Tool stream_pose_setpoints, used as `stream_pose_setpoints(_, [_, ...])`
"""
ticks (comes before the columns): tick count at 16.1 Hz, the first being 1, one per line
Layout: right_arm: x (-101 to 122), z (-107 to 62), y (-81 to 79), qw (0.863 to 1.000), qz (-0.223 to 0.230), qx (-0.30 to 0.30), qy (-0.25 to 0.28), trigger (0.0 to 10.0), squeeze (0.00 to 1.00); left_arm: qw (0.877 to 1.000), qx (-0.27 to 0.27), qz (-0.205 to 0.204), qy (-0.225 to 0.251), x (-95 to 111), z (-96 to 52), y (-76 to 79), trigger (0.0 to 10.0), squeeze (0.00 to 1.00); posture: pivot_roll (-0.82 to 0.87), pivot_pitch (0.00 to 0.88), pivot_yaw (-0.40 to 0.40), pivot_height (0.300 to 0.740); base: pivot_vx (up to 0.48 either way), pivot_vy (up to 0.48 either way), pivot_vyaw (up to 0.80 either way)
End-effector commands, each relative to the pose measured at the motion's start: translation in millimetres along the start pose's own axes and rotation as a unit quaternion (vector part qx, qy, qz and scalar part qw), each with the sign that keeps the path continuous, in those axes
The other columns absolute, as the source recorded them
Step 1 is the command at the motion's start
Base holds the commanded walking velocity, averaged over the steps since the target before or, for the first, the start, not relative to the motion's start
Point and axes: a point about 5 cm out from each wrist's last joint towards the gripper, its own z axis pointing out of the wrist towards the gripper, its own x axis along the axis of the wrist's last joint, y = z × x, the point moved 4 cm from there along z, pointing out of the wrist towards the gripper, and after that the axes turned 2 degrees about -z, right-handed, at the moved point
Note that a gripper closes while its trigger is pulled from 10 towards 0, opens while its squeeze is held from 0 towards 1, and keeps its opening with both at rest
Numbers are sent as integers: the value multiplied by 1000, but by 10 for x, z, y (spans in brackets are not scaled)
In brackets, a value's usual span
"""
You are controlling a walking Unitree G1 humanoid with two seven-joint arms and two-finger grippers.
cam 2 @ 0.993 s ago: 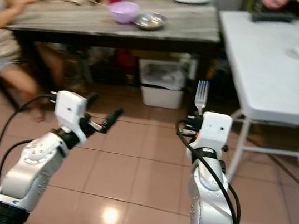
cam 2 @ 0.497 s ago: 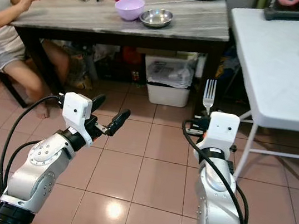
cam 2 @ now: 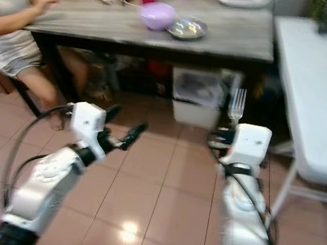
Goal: Setting the table
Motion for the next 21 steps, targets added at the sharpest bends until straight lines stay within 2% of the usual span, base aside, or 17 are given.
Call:
stream_pose_setpoints(1, [-35,-45,43,1000,-4,-5,-6,10000,0,1000,-5,-1,0,6,13,22,10000,0,-239,93,146,740,480,0,0])
stream_pose_setpoints(12, [-27,-32,55,1000,-7,-5,-5,10000,0,1000,-6,-1,1,2,30,47,10000,0,-242,86,141,740,480,0,0])
stream_pose_setpoints(21, [-32,-40,55,1000,-12,-3,-4,10000,0,1000,8,8,3,15,39,-16,10000,0,-246,76,141,740,480,0,0])
